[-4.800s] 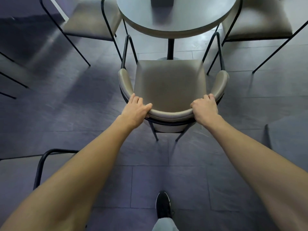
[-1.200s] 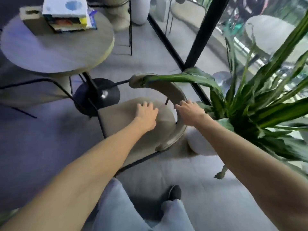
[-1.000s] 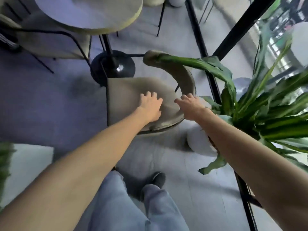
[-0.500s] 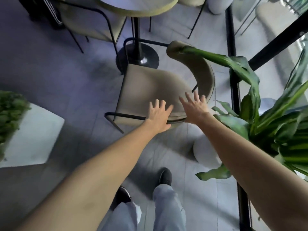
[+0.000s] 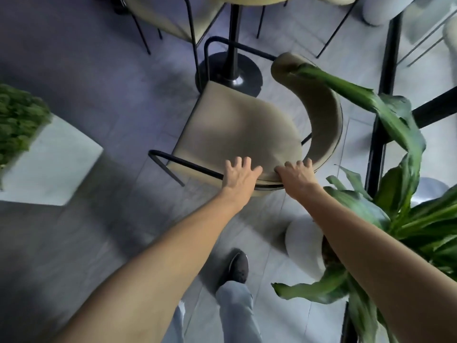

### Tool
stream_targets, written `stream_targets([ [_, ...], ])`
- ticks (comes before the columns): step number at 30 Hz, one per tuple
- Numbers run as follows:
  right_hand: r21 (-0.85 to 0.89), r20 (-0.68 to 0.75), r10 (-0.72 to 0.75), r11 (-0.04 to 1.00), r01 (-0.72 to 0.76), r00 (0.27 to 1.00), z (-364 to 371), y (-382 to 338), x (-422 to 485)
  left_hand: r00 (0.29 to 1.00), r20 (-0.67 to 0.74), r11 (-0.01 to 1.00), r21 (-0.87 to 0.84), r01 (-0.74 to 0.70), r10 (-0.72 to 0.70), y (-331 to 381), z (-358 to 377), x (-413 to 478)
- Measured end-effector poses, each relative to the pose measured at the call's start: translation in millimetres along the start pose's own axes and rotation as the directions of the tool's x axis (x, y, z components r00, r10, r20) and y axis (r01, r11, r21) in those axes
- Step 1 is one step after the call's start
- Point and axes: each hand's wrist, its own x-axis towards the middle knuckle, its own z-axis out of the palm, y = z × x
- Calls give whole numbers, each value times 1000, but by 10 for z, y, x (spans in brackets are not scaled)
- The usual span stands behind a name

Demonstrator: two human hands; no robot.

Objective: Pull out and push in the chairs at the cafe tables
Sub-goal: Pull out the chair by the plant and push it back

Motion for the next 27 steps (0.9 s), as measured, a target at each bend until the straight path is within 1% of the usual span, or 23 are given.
stream_targets([
  [3, -3, 37, -16, 1000, 16, 999, -38, -14, 14, 1000, -16, 1000, 9, 0, 0, 15, -64, -36],
  [8, 19, -4, -19, 1000, 19, 1000, -108, -221, -93, 998, -53, 1000, -2, -17, 17, -185, 8, -138],
  [11, 7, -13, -36, 999, 36, 999, -174, -488, -152, 996, -68, 998, 46, -46, 49, -457, 71, -228],
  [18, 78, -142, -101, 991, 112, 985, -281, -1298, -177, 992, -59, 984, 145, -102, 111, -1349, 172, -495],
  [22, 169, -194, -80, 979, 114, 978, -417, -1863, -131, 996, -35, 977, 199, -76, 85, -1901, 169, -589],
  [25, 229, -255, -84, 963, 145, 963, -522, -2248, -71, 999, -47, 971, 238, -4, 15, -2230, 155, -649],
  [27, 236, -296, -113, 953, 187, 948, -564, -2437, -32, 999, -40, 958, 285, 41, -31, -2377, 135, -697],
])
